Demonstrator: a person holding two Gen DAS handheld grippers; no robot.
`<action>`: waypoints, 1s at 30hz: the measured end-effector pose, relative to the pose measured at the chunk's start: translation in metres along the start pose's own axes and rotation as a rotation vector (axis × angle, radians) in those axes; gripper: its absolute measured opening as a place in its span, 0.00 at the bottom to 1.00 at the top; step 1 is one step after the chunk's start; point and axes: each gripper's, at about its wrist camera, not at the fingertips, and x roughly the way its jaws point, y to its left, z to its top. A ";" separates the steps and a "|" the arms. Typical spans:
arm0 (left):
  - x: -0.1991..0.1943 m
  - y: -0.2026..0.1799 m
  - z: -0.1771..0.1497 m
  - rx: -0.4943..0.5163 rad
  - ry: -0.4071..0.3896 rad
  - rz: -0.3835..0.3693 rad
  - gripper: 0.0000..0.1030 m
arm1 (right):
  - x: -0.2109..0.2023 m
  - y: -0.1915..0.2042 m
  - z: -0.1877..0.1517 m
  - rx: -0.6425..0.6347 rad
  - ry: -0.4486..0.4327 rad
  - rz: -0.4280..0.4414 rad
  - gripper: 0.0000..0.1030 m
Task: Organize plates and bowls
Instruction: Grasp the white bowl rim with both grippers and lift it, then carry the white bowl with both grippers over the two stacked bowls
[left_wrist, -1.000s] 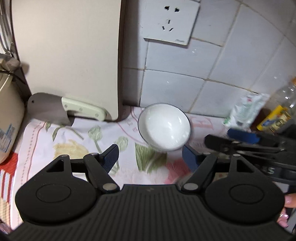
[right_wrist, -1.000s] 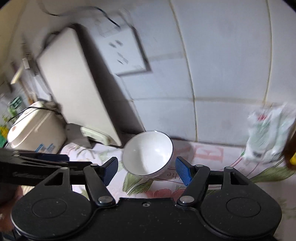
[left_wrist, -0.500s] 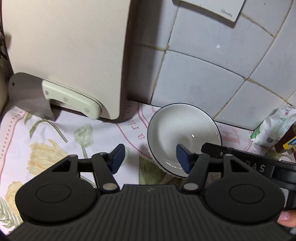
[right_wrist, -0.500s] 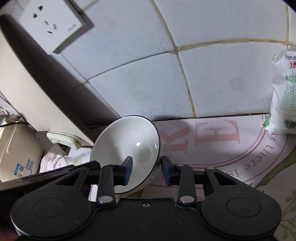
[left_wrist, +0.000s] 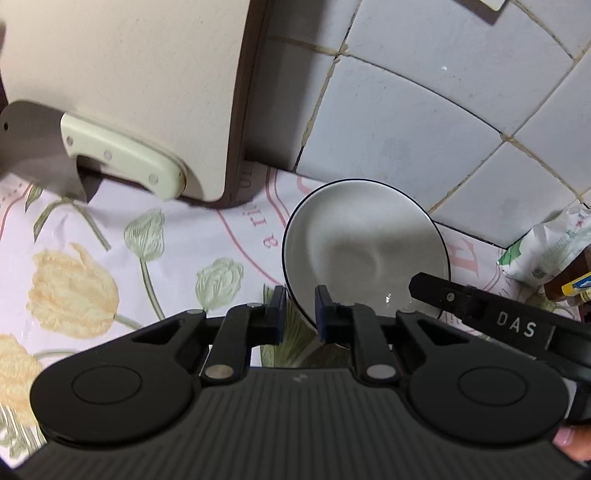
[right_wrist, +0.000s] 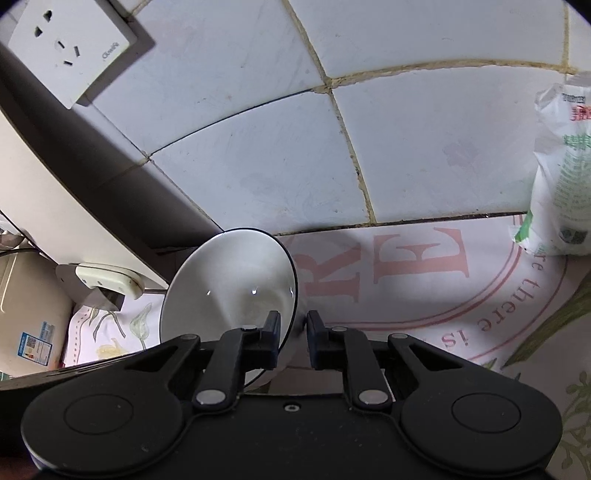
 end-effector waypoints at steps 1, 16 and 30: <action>-0.003 -0.001 -0.002 -0.004 0.003 0.002 0.14 | -0.003 0.002 -0.001 -0.005 -0.004 -0.003 0.18; -0.110 -0.052 -0.038 0.063 -0.087 -0.021 0.14 | -0.115 0.006 -0.018 -0.028 -0.050 0.021 0.18; -0.200 -0.126 -0.097 0.155 -0.091 -0.013 0.14 | -0.238 -0.023 -0.054 -0.058 -0.079 0.057 0.19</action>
